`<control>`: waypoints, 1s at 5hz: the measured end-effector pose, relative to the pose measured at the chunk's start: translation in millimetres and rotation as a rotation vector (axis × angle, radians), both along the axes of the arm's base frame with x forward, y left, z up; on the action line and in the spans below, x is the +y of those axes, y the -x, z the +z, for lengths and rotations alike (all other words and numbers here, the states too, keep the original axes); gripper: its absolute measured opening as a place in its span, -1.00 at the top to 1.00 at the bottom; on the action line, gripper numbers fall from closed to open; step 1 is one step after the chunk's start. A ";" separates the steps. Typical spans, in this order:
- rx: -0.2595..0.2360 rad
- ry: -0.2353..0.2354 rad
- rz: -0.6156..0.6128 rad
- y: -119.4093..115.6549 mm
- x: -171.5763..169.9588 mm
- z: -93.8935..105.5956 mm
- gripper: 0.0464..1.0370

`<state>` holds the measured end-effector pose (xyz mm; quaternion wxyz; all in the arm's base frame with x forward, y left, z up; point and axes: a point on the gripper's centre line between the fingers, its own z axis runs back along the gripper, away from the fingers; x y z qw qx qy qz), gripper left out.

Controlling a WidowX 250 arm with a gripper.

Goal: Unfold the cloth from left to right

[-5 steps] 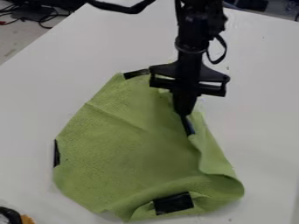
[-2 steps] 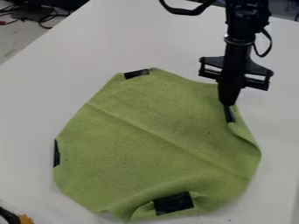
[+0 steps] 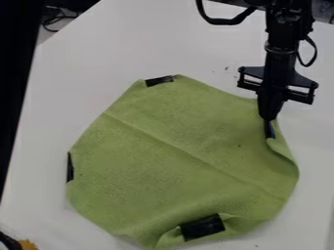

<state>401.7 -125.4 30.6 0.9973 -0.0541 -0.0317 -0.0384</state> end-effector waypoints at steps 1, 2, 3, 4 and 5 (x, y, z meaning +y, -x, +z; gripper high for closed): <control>-0.017 0.020 0.089 -4.3 -6.7 -2.1 0.64; -0.028 0.086 0.225 -10.8 -25.7 4.3 0.13; -0.029 0.118 0.262 -17.0 -38.9 17.5 -0.49; -0.020 0.159 0.285 -18.1 -50.0 25.9 -0.91; -0.029 0.109 0.227 -20.2 -49.2 29.4 -0.93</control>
